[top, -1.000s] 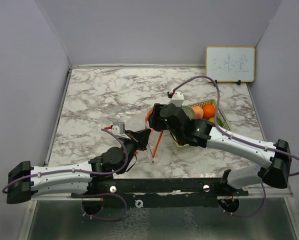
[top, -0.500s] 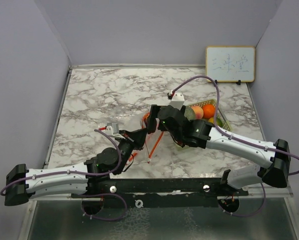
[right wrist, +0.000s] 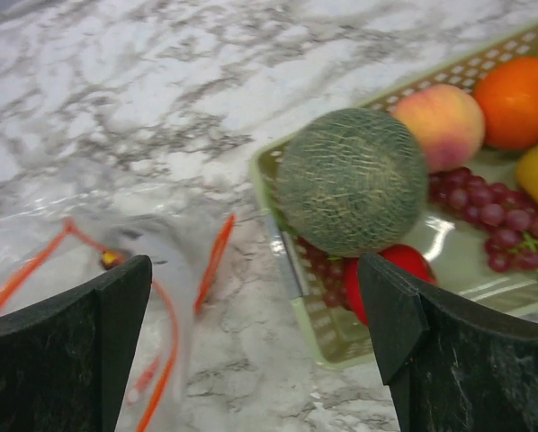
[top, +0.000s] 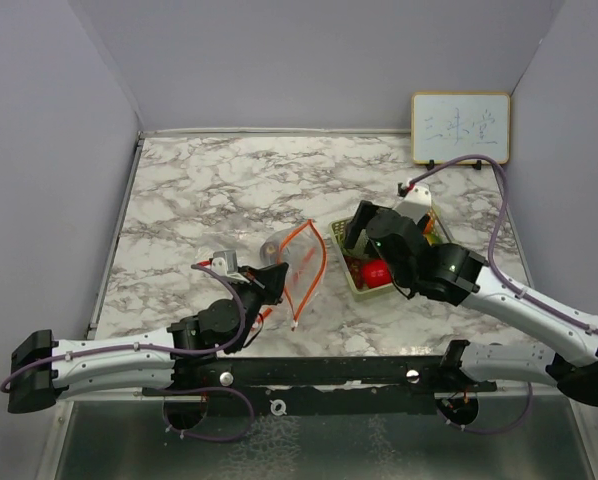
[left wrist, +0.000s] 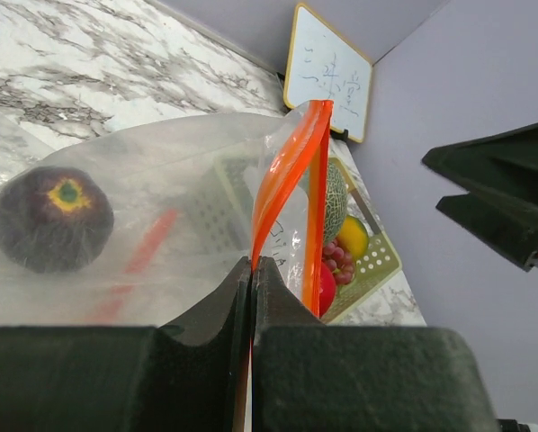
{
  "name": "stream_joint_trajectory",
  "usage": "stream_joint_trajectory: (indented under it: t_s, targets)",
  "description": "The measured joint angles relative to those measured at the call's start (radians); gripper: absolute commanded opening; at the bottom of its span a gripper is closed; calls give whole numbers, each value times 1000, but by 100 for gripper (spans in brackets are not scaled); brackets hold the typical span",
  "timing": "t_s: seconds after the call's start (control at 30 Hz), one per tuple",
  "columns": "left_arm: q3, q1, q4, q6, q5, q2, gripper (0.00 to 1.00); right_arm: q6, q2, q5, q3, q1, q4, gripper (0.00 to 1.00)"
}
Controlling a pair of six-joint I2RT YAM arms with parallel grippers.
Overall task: Place the food in the zip-top bag and seal the zipper
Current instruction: Place the fake vegetable in the zipper food storage bag, then pick up the fake fruit from the bin.
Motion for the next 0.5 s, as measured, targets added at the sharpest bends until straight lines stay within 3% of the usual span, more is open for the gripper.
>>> stream_joint_trajectory:
  t_s: [0.3,0.5]
  targets:
    - [-10,0,8,25,0,-36,0,34,-36,-123,-290,-228,-81,100]
    - [-34,0,14,28,0,-83,0,-14,30,-225,-336,-256,-12,100]
